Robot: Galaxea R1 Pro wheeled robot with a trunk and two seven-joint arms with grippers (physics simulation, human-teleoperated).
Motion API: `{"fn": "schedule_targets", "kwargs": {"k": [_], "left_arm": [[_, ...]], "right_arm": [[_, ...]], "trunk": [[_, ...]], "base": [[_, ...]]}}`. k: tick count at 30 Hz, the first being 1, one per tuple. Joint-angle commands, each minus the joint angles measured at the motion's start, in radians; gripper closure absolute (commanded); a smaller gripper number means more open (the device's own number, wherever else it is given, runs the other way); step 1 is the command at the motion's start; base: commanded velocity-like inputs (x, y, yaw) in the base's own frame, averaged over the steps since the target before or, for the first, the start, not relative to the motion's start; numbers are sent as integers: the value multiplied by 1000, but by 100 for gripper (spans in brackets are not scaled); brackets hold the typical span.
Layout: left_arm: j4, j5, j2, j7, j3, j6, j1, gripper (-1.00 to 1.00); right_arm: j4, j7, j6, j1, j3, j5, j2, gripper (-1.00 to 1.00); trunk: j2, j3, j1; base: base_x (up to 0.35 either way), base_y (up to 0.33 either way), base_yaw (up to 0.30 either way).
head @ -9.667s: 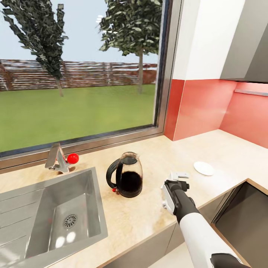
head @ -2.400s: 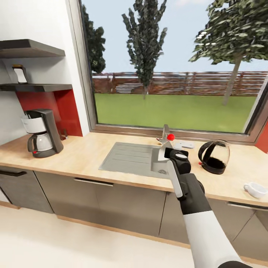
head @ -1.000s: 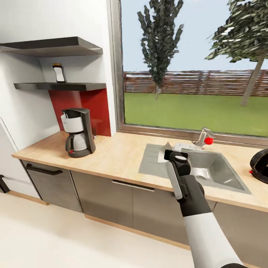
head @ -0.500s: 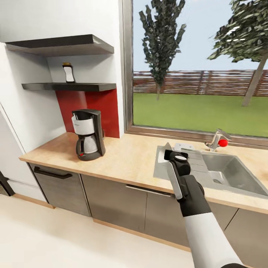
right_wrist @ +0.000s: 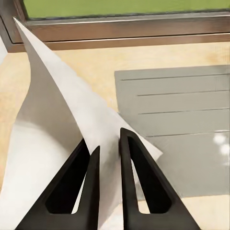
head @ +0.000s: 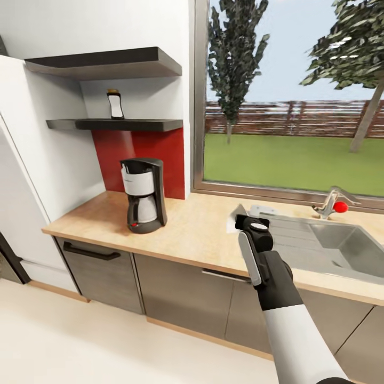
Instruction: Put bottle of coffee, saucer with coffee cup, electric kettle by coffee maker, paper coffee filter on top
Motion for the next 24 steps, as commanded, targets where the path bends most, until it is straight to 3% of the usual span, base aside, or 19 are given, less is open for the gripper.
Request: {"fn": "schedule_targets", "kwargs": {"k": [1, 24], "left_arm": [[0, 2, -1, 1, 3, 0, 0, -100], [0, 2, -1, 1, 1, 0, 0, -100]], "right_arm": [[-1, -12, 0, -1, 1, -14, 0, 100], [0, -12, 0, -1, 1, -14, 0, 100]], "trunk": [[-2, -2, 1], [-2, -2, 1]], "base": [[33, 333, 0], [2, 334, 0]]}}
